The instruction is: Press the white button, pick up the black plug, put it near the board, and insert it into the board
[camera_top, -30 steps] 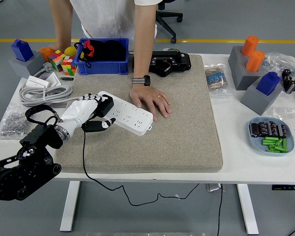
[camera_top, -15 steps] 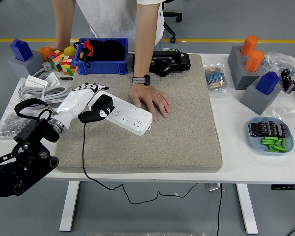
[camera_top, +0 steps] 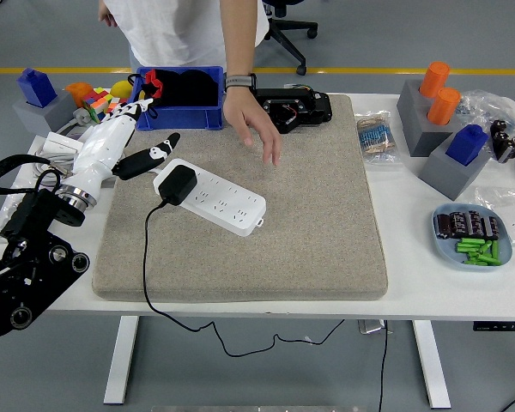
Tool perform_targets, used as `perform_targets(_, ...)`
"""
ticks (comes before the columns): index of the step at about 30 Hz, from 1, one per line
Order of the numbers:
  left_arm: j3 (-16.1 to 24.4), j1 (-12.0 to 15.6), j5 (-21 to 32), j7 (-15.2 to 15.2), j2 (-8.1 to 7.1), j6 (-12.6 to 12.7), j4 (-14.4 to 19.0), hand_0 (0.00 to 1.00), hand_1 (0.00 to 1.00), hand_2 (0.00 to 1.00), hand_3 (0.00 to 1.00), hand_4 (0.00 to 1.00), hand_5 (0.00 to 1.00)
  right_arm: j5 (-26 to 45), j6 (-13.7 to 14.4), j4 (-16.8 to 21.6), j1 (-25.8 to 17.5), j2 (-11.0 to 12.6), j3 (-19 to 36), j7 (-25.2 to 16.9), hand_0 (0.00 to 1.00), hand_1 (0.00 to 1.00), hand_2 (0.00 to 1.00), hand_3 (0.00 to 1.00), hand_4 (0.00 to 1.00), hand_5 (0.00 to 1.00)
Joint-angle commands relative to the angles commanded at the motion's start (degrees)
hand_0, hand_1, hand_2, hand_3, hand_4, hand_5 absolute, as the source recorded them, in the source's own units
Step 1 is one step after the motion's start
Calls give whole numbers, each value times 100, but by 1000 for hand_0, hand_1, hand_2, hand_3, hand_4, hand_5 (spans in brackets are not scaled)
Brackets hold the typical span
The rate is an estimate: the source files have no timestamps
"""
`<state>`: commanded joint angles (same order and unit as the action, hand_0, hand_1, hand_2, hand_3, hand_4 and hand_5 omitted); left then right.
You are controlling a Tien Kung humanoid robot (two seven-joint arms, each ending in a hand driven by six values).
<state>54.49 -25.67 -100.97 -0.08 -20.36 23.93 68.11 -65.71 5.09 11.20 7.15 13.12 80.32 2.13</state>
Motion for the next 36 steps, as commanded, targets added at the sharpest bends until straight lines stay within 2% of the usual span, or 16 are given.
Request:
perform_targets(5, 607, 189, -80, 33, 72, -27, 43, 998, 998, 973, 922, 747, 739, -10, 2, -2, -3, 7, 26, 7, 618, 585, 577, 578, 643, 366)
perform_targets(7, 828, 271, -122, 58, 123, -47, 68, 998, 998, 949, 902, 743, 702, -14, 2, -4, -3, 8, 50, 12, 619, 587, 577, 578, 642, 367)
perform_targets(11, 1167, 405, -130, 137, 215, -142, 105, 998, 998, 949, 902, 743, 702, -25, 2, -4, 1, 8, 109, 19, 619, 587, 577, 578, 642, 367)
perform_targets(12, 1213, 428, -133, 149, 231, -154, 108, 998, 989, 932, 889, 778, 728, -29, 2, -3, 3, 9, 119, 20, 618, 586, 578, 577, 642, 367)
perform_targets(19, 1687, 672, -157, 214, 387, -223, 172, 998, 984, 927, 881, 777, 723, -66, -12, 2, 20, 14, 191, 57, 619, 588, 580, 579, 643, 368)
perform_targets(36, 2267, 893, -217, 300, 487, -286, 418, 998, 986, 922, 879, 778, 724, -209, -20, 4, 71, 15, 493, 75, 618, 588, 580, 581, 645, 371)
